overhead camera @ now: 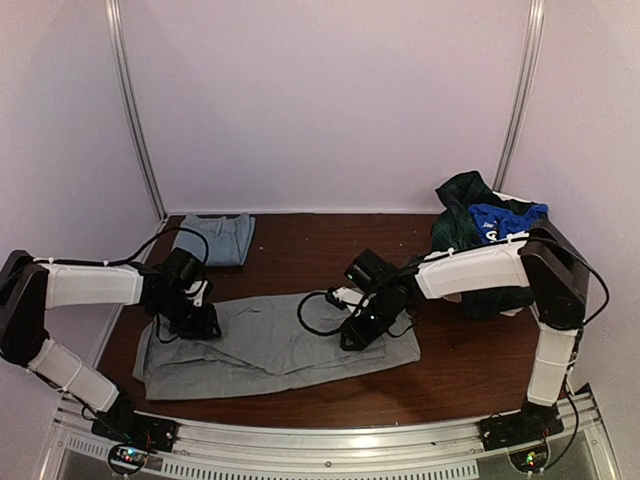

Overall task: Fold and stack the mixed laundry pile
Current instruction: Rotate the rectangle-folded shirt at the center of the board.

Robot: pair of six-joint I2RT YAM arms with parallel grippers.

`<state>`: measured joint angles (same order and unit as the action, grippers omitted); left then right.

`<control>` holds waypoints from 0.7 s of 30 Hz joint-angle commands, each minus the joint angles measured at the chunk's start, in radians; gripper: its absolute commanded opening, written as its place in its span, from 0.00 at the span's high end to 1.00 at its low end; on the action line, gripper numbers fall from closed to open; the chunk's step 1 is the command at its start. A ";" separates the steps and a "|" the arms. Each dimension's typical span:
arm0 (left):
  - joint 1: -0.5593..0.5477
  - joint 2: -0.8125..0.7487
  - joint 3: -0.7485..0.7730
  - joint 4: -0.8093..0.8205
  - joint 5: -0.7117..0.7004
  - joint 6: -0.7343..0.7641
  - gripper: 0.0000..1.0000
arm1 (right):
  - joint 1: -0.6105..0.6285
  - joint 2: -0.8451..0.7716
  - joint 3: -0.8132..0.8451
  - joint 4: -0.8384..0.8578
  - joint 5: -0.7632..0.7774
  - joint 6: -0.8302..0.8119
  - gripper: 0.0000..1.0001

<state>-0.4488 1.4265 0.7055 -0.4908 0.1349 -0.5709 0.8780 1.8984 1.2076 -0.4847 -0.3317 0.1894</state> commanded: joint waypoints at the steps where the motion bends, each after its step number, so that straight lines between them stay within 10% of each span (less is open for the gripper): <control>1: 0.025 0.011 -0.042 0.058 -0.044 -0.038 0.62 | -0.048 0.085 0.058 -0.006 0.058 -0.035 0.57; 15: -0.024 -0.019 0.209 0.032 0.024 0.130 0.56 | -0.230 0.474 0.809 -0.262 0.453 -0.236 0.56; 21: -0.032 0.127 0.242 0.023 -0.006 0.146 0.59 | -0.222 0.304 0.705 -0.159 0.270 -0.205 0.55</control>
<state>-0.4713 1.4540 0.9371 -0.4377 0.1677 -0.4606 0.6369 2.3444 1.9781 -0.6575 0.0181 -0.0208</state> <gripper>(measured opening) 0.422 0.445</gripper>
